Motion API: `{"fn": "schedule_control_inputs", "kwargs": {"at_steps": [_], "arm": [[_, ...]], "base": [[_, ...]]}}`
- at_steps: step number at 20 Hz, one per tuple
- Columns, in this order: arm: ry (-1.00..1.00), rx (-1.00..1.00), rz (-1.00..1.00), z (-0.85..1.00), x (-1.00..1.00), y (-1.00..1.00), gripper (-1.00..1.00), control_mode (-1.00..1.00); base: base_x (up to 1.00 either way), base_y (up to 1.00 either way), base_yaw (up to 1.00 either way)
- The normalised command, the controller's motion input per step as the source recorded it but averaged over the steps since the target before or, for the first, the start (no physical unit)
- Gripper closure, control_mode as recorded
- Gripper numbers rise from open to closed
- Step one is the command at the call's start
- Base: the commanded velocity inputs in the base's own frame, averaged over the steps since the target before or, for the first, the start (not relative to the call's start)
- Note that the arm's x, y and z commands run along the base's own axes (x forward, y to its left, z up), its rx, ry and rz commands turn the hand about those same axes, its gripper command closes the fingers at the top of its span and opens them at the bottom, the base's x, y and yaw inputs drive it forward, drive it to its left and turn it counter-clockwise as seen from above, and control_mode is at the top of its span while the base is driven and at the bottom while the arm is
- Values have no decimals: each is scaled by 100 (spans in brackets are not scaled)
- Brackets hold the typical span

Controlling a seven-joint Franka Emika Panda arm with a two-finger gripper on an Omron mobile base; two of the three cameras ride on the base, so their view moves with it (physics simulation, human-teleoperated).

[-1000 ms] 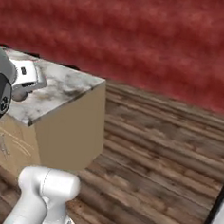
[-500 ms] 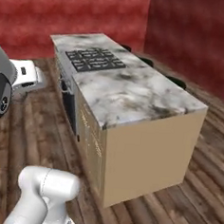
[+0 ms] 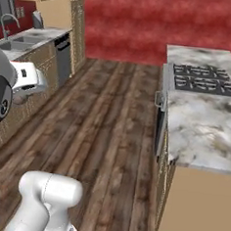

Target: Pick the egg and butter from the fridge and place them by the bowl for mixing.

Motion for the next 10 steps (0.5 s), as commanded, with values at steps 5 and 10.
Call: {"fn": "schedule_control_inputs", "kwargs": {"at_steps": [5, 10], "arm": [[0, 0, 0, 0, 0, 0, 100, 100], [0, 0, 0, 0, 0, 0, 100, 100]], "base": [[63, 10, 62], [100, 0, 18]]}}
